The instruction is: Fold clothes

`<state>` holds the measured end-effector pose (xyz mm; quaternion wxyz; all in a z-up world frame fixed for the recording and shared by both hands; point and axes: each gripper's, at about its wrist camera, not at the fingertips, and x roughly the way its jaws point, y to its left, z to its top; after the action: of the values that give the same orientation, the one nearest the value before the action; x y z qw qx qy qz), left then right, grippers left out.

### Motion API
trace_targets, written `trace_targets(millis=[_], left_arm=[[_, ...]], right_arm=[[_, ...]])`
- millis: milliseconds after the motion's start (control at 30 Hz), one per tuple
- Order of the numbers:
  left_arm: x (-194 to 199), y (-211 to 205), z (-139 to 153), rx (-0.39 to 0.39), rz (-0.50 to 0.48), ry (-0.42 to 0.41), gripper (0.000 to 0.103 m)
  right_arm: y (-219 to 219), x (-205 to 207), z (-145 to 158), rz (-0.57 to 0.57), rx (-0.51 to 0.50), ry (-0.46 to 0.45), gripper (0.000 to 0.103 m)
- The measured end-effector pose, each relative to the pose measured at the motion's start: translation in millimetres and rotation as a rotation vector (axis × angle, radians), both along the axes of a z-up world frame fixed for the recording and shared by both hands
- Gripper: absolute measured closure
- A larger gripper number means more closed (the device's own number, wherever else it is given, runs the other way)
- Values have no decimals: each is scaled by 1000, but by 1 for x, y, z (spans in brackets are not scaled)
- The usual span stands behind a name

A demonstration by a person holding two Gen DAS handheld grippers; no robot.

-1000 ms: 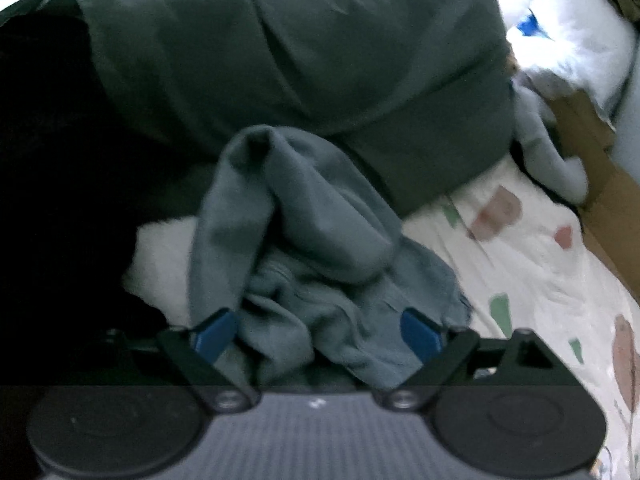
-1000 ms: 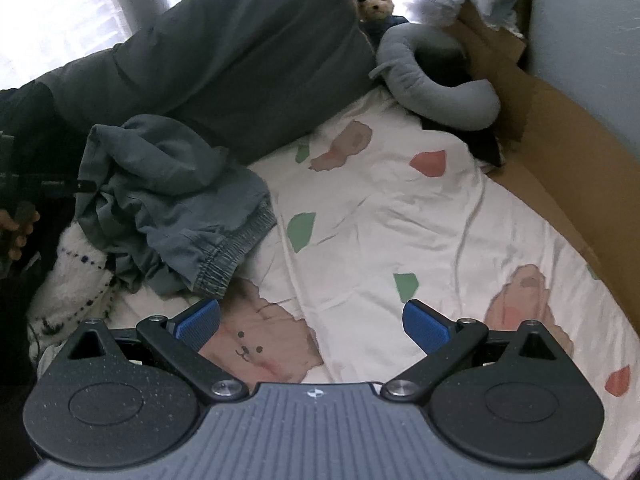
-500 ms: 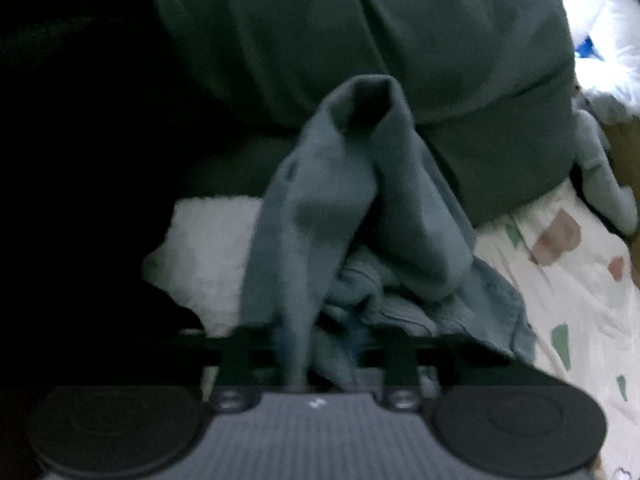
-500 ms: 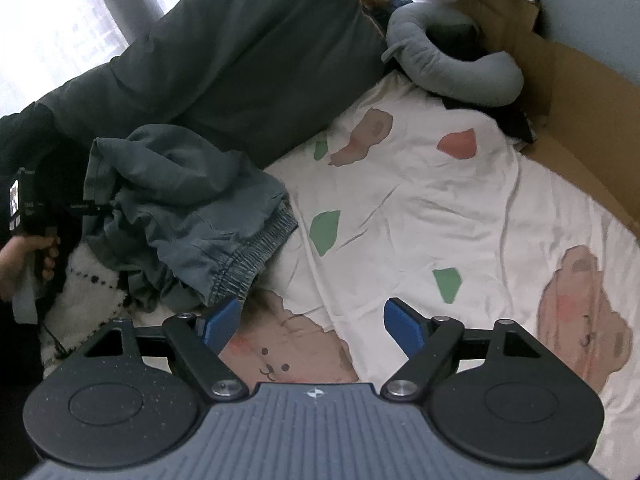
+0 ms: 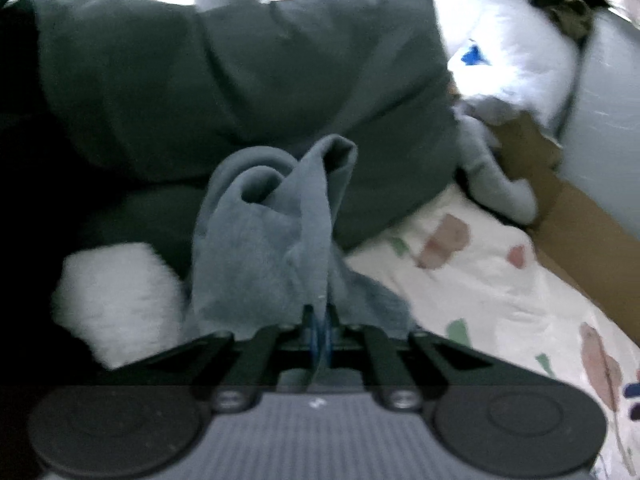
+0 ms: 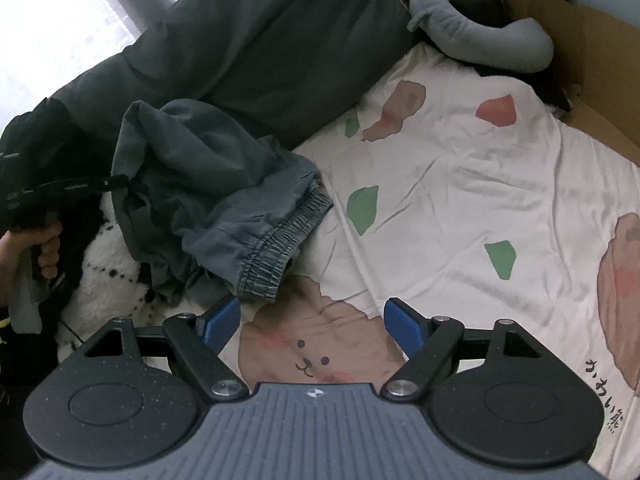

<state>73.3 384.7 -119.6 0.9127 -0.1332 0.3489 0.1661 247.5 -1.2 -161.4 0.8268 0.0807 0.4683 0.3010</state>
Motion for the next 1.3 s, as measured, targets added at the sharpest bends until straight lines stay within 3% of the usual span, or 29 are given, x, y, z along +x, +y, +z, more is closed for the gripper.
trace_targets(millis=[400,733,867,967,1033,1133,1300], left_arm=[[46,-87,-9,-82,-283,21,100],[76,-131,-48,-147,-345,40,100],[87,-143,-69,-152,-353,87,100],[93,-148,-83,-147,-340,131,96],[94,-148,-89,-139,-322,159,80],[87,-148,-85,-132,-327,157,66],[72,-144,-68,-99,-299,143,49]], right_arm=[[-9,11,-5,-91,108,-17,19],[-29,11,-26,-143,142,7,19],[-38,14,-32,-174,150,17,19],[-42,15,-39,-191,150,28,19],[-44,14,-43,-192,146,33,19],[-45,13,-47,-191,143,41,19],[-48,12,-49,-185,145,39,19]])
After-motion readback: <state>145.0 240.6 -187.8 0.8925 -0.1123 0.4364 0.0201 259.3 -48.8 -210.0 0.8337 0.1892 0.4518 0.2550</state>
